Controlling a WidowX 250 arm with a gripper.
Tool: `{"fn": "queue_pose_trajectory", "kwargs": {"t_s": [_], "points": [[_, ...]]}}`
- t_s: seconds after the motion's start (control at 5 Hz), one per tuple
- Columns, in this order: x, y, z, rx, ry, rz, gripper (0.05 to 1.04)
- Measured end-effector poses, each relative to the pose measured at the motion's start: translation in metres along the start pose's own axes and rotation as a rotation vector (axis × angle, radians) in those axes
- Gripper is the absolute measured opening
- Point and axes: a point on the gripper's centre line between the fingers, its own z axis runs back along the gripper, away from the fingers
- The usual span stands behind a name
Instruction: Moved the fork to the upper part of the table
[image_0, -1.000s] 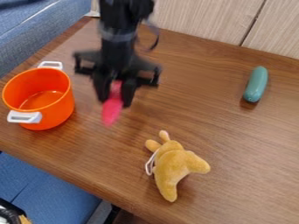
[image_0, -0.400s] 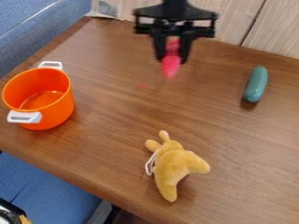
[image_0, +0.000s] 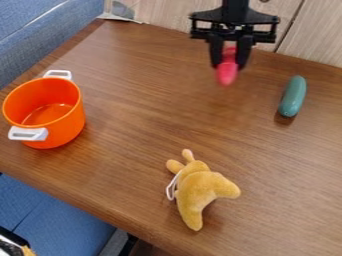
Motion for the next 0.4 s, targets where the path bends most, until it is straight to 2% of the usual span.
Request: {"fn": "queue_pose_trajectory", "kwargs": {"t_s": [0.2, 0.4], "points": [[0.009, -0.006, -0.02, 0.005, 0.02, -0.01, 0.379], [0.008, -0.011, -0.03, 0.034, 0.0, -0.029, 0.378]]}}
